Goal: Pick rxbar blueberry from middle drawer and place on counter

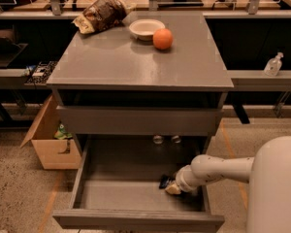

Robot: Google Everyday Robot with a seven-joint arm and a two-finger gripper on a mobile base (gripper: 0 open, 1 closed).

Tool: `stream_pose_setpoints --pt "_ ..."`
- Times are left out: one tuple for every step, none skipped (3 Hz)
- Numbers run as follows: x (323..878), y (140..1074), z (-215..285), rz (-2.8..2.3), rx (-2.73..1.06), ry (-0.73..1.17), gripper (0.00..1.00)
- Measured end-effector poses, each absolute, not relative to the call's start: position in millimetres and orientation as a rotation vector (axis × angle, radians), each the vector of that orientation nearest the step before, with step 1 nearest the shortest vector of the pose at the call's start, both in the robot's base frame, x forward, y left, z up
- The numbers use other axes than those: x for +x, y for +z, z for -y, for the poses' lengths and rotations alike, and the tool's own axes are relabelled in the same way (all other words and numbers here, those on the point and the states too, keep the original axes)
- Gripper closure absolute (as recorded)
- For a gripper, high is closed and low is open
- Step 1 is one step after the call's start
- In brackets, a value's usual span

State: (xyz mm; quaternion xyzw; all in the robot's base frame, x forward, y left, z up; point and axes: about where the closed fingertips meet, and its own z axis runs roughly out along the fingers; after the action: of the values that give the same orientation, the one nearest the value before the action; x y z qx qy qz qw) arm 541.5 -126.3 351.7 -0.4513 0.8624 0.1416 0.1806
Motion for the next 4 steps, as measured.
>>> stream_pose_setpoints --pt "541.6 355.5 126.3 -2.436 -1.275 0.400 0.88" --pt "541.7 359.4 126.3 -2.436 -1.275 0.400 1.00" --pt "541.7 360.1 126.3 -2.435 -1.275 0.400 1.00" --pt "537.3 405.3 131.1 -2.342 -1.298 0.362 1.00"
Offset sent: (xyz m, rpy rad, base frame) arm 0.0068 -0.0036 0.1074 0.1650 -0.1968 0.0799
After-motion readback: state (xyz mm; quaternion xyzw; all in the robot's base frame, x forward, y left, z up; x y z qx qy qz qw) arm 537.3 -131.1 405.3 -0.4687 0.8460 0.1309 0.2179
